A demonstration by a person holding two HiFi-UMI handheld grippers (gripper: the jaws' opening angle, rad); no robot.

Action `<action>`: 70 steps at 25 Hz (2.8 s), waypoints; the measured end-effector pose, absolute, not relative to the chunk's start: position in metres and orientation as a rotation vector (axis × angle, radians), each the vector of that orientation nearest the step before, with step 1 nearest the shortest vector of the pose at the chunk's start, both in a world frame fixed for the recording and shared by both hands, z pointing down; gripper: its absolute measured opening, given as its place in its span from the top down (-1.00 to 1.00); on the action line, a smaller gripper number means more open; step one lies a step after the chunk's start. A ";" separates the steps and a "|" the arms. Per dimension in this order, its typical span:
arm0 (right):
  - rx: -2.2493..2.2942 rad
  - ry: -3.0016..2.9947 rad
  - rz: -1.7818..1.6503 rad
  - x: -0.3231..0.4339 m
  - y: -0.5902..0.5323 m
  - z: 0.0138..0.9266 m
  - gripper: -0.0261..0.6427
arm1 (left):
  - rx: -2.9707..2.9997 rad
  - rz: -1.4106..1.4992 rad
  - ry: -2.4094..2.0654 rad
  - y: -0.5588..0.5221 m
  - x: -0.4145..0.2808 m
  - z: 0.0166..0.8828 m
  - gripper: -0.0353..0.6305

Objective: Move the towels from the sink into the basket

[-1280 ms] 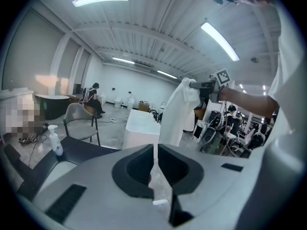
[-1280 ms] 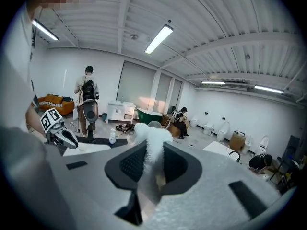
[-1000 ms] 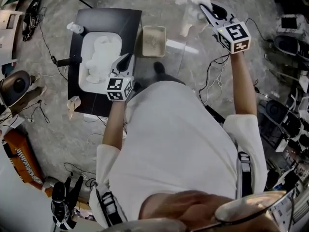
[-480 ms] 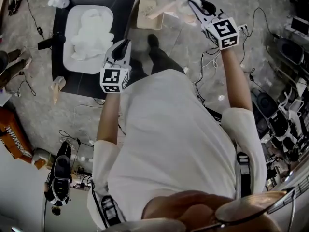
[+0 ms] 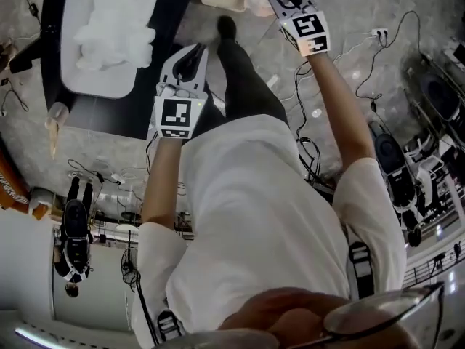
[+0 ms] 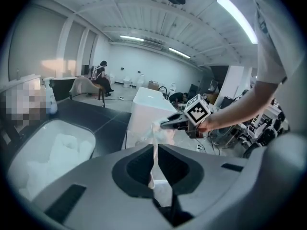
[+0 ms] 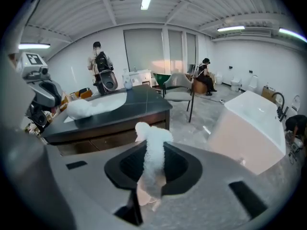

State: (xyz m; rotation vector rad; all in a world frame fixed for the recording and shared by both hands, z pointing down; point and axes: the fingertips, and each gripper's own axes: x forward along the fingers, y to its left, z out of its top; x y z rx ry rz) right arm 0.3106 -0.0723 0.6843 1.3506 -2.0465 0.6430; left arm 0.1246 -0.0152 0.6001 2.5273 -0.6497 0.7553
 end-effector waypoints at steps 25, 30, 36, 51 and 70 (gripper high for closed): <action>1.169 -1.727 0.797 0.266 -0.051 1.093 -0.06 | 2.375 0.854 -0.606 0.031 0.133 0.874 0.80; 1.148 -1.752 0.773 0.262 -0.055 1.068 -0.06 | 2.395 0.854 -0.598 0.024 0.132 0.858 0.80; 1.143 -1.778 0.757 0.251 -0.050 1.005 0.21 | 2.442 0.843 -0.586 0.018 0.134 0.813 0.80; 1.204 -1.900 0.588 0.209 -0.025 0.725 0.93 | 2.535 0.701 -0.626 0.018 0.112 0.604 0.80; 1.149 -2.463 0.357 0.059 -0.048 0.399 0.93 | 2.490 0.445 -1.132 -0.011 -0.077 0.394 0.80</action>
